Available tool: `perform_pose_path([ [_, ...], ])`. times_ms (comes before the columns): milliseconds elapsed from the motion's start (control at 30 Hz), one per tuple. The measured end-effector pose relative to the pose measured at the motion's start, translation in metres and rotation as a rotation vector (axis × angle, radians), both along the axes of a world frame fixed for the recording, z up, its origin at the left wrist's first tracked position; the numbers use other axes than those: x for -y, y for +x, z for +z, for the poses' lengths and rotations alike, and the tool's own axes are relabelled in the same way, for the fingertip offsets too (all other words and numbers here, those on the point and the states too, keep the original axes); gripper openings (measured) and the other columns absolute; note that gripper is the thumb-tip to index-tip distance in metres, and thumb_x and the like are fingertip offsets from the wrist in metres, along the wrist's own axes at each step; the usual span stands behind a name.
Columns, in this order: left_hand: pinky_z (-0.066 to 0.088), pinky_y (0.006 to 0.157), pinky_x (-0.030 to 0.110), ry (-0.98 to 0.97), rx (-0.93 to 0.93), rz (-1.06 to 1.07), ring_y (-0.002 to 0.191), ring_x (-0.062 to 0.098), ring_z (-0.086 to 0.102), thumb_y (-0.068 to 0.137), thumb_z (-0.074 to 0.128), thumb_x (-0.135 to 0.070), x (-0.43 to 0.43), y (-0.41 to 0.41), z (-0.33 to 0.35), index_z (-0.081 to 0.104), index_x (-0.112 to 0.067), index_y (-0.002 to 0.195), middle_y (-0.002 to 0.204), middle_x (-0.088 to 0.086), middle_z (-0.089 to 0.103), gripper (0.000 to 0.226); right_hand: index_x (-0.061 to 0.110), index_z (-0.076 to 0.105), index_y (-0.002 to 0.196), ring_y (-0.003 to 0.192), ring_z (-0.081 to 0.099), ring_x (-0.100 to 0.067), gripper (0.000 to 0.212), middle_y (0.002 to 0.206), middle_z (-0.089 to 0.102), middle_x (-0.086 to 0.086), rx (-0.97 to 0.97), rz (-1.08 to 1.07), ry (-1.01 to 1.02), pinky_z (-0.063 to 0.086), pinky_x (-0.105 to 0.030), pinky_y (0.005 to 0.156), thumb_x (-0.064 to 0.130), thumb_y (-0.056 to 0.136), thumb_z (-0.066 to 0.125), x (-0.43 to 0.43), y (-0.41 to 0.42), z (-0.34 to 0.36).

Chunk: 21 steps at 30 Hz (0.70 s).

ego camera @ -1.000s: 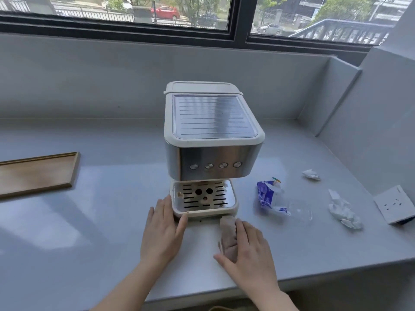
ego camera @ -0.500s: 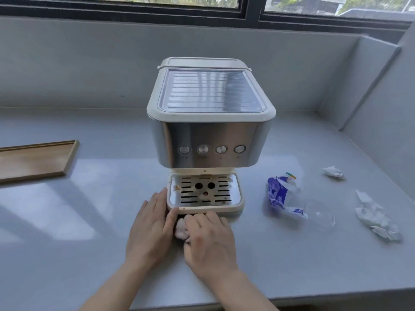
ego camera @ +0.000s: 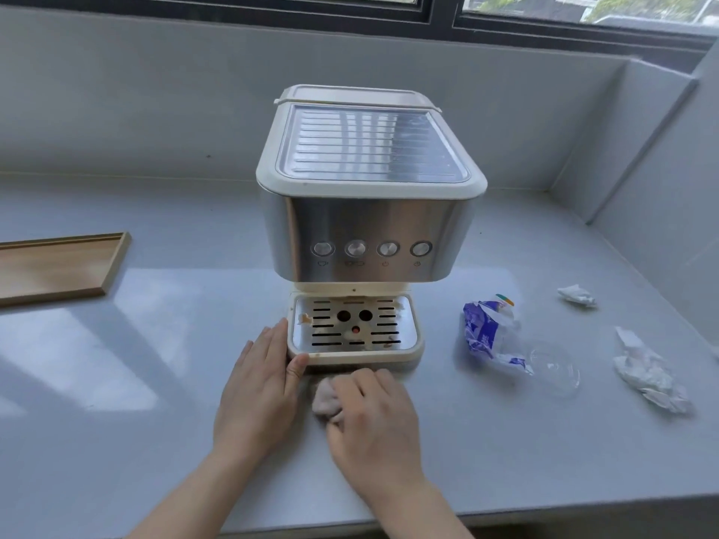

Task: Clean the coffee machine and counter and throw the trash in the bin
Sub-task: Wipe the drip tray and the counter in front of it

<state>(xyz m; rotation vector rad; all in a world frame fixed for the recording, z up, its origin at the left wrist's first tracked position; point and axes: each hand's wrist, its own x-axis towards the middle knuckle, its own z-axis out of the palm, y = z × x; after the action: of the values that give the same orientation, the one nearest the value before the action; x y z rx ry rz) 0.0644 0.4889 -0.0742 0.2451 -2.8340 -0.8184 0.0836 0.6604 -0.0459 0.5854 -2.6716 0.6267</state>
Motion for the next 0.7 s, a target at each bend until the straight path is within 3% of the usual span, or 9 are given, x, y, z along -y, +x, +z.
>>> perform_pose_path([
  [100, 0.008, 0.123, 0.028, -0.01, 0.012, 0.0, 0.149, 0.007, 0.015, 0.099, 0.021, -0.055, 0.0, 0.001, -0.002, 0.016, -0.027, 0.156, 0.162, -0.009, 0.025, 0.064, 0.027, 0.06, 0.087, 0.079, 0.055, -0.018, 0.019, 0.086, 0.062, 0.011, 0.095, -0.012, -0.159, 0.05, -0.033, 0.067, 0.025, 0.069, 0.063, -0.019, -0.002, 0.003],
  [233, 0.003, 0.12, 0.023, -0.009, -0.002, 0.015, 0.149, 0.007, 0.013, 0.096, 0.016, -0.059, -0.001, 0.0, -0.003, 0.014, -0.028, 0.156, 0.162, -0.011, 0.024, 0.067, 0.029, 0.059, 0.111, 0.095, 0.051, -0.012, 0.039, 0.108, 0.057, 0.016, -0.042, -0.186, -0.383, 0.041, -0.02, 0.081, 0.022, 0.076, 0.075, -0.051, -0.029, 0.01],
  [300, 0.003, 0.121, 0.024, -0.014, -0.006, 0.024, 0.149, 0.008, 0.013, 0.094, 0.014, -0.061, -0.001, -0.001, -0.001, 0.014, -0.028, 0.156, 0.162, -0.009, 0.024, 0.07, 0.025, 0.06, 0.123, 0.11, 0.048, -0.017, 0.045, 0.126, 0.055, 0.008, -0.035, -0.143, -0.34, 0.039, -0.025, 0.094, 0.027, 0.082, 0.078, -0.046, -0.041, 0.012],
  [367, 0.003, 0.122, 0.024, -0.02, 0.0, 0.021, 0.15, 0.007, 0.012, 0.092, 0.011, -0.063, -0.002, 0.0, -0.001, 0.013, -0.027, 0.156, 0.162, -0.009, 0.023, 0.073, 0.027, 0.062, 0.124, 0.12, 0.048, -0.021, 0.044, 0.136, 0.054, 0.005, -0.076, -0.021, -0.149, 0.04, -0.036, 0.096, 0.036, 0.083, 0.075, -0.038, -0.04, 0.004],
  [433, 0.001, 0.121, 0.023, -0.022, -0.009, 0.019, 0.149, 0.006, 0.012, 0.092, 0.01, -0.064, -0.003, 0.001, -0.003, 0.012, -0.028, 0.156, 0.162, -0.01, 0.023, 0.073, 0.031, 0.066, 0.118, 0.117, 0.054, -0.023, 0.031, 0.132, 0.059, 0.009, -0.192, 0.045, -0.012, 0.045, -0.041, 0.09, 0.036, 0.087, 0.068, -0.047, -0.042, -0.002],
  [600, 0.001, 0.12, 0.022, -0.03, -0.015, 0.016, 0.149, 0.004, 0.01, 0.096, 0.012, -0.062, -0.002, 0.001, -0.005, 0.01, -0.031, 0.155, 0.162, -0.014, 0.022, 0.067, 0.022, 0.072, 0.112, 0.098, 0.059, -0.034, 0.03, 0.114, 0.066, -0.002, -0.146, -0.237, -0.25, 0.047, -0.043, 0.088, 0.007, 0.087, 0.07, -0.067, -0.061, 0.0],
  [700, 0.001, 0.119, 0.021, -0.032, -0.021, 0.011, 0.149, 0.004, 0.012, 0.097, 0.014, -0.061, -0.002, 0.001, -0.006, 0.011, -0.032, 0.155, 0.161, -0.015, 0.023, 0.065, 0.018, 0.072, 0.11, 0.096, 0.056, -0.031, 0.021, 0.117, 0.066, -0.002, -0.265, -0.04, -0.066, 0.047, -0.038, 0.088, 0.011, 0.092, 0.066, -0.051, -0.047, -0.005],
])
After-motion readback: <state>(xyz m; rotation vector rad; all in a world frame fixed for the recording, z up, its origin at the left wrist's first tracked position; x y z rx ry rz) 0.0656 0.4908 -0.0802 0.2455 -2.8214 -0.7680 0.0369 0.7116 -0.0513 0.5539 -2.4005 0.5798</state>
